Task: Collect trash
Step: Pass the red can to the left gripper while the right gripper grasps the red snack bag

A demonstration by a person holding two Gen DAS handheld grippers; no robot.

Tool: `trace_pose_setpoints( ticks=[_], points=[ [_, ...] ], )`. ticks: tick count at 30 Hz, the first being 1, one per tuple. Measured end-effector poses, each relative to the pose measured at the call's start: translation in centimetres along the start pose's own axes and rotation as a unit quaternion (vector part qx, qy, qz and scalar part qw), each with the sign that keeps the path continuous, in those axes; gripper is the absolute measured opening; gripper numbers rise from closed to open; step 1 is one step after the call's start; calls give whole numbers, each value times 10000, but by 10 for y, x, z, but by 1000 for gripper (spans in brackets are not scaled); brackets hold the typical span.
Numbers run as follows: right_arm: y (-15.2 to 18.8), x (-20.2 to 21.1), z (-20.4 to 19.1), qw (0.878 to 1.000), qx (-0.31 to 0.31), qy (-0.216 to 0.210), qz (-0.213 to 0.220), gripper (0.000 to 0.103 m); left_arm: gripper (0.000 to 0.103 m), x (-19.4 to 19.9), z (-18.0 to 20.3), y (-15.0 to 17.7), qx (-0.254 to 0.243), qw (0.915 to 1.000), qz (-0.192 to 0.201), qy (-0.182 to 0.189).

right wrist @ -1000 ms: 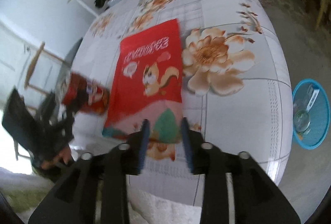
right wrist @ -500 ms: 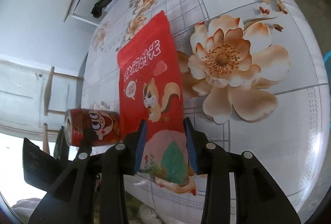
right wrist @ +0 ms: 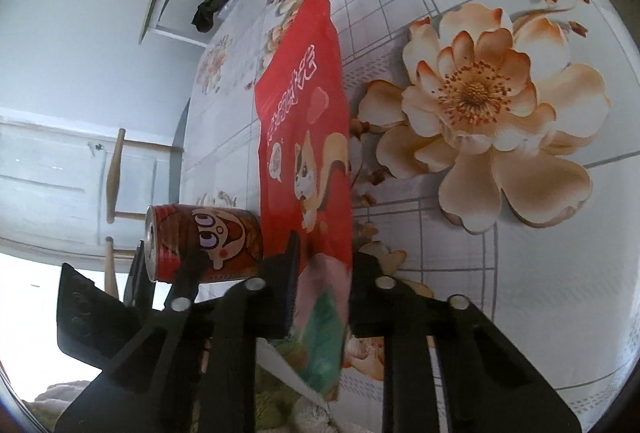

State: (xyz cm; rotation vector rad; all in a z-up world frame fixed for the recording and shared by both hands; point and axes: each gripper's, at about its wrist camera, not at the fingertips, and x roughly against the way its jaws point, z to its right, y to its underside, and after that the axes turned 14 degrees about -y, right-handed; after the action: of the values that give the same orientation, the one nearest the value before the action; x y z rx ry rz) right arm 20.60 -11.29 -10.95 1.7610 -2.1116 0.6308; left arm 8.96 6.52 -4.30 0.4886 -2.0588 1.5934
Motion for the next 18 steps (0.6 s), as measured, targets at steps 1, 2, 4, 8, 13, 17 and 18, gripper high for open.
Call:
trace_pose_setpoints(
  ticks=[1, 2, 4, 8, 13, 17, 18],
  points=[
    [1, 0, -2, 10000, 23, 2, 31, 14, 62, 0, -2, 0, 4, 10000, -2, 9],
    [1, 2, -1, 10000, 41, 0, 56, 11, 62, 0, -1, 0, 8, 10000, -6, 14],
    [3, 7, -2, 9999, 94, -11, 114, 8, 62, 0, -2, 0, 36, 10000, -20, 30],
    [5, 15, -10, 9992, 234, 30, 318, 6, 62, -1, -8, 0, 134, 9998, -112, 106],
    [8, 31, -16, 9975, 368, 122, 588, 4, 62, 0, -13, -2, 206, 9995, -148, 164],
    [10, 55, -20, 9945, 427, 168, 946, 4, 62, 4, -16, -8, 255, 9993, -103, 249],
    [10, 62, -21, 9933, 436, 178, 1052, 4, 62, 5, -17, -10, 265, 9992, -92, 281]
  ],
)
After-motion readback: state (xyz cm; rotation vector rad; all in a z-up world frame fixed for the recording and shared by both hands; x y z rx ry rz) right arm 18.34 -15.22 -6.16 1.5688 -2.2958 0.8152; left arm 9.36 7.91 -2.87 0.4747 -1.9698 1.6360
